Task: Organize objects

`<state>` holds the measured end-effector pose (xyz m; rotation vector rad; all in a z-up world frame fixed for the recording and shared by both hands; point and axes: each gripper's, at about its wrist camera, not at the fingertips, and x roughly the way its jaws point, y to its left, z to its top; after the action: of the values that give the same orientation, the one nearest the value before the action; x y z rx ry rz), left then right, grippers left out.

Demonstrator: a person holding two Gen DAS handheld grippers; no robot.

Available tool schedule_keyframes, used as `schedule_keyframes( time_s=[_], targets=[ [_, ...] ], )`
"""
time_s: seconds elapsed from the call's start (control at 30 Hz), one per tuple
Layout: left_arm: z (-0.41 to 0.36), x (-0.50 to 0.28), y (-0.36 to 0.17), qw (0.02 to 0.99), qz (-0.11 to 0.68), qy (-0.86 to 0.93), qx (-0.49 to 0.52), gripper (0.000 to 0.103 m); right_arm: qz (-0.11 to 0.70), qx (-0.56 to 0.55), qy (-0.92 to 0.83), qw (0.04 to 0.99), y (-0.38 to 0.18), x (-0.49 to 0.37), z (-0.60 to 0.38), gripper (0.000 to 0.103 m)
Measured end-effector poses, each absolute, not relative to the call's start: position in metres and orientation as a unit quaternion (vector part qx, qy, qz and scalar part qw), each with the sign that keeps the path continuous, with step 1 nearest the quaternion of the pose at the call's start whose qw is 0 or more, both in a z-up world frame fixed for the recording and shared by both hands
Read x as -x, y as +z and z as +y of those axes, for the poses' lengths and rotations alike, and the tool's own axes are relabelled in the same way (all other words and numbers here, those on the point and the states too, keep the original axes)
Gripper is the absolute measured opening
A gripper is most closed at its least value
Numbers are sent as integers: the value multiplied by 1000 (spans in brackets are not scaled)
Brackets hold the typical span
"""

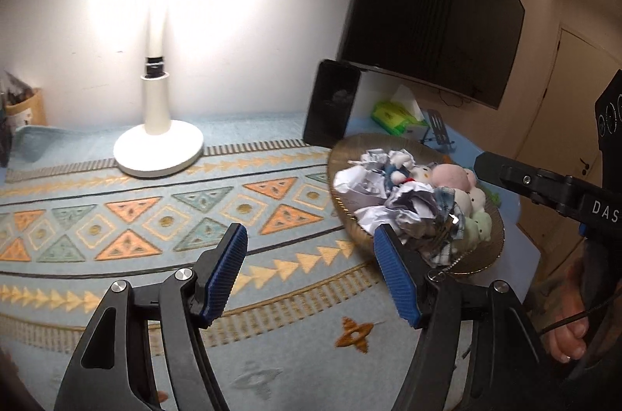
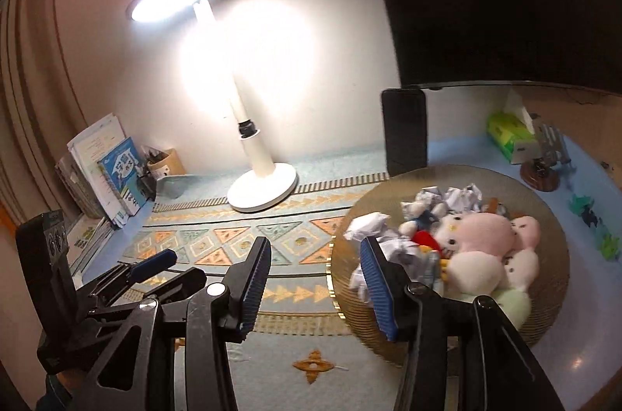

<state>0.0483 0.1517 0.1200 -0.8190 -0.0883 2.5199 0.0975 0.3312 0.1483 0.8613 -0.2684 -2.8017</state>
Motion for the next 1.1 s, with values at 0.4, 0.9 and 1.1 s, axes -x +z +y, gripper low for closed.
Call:
schedule_keyframes(
  time_s=[0.4, 0.9, 1.1],
  targets=[
    [21, -64, 102, 71, -27, 951, 301, 87, -63, -373, -915, 143, 80, -55, 206, 46],
    [-26, -38, 39, 18, -58, 928, 368, 87, -26, -421, -901, 100, 20, -26, 192, 46],
    [-28, -28, 28, -11, -57, 913, 405, 87, -33, -427, -899, 97, 15, -22, 196, 49]
  ],
)
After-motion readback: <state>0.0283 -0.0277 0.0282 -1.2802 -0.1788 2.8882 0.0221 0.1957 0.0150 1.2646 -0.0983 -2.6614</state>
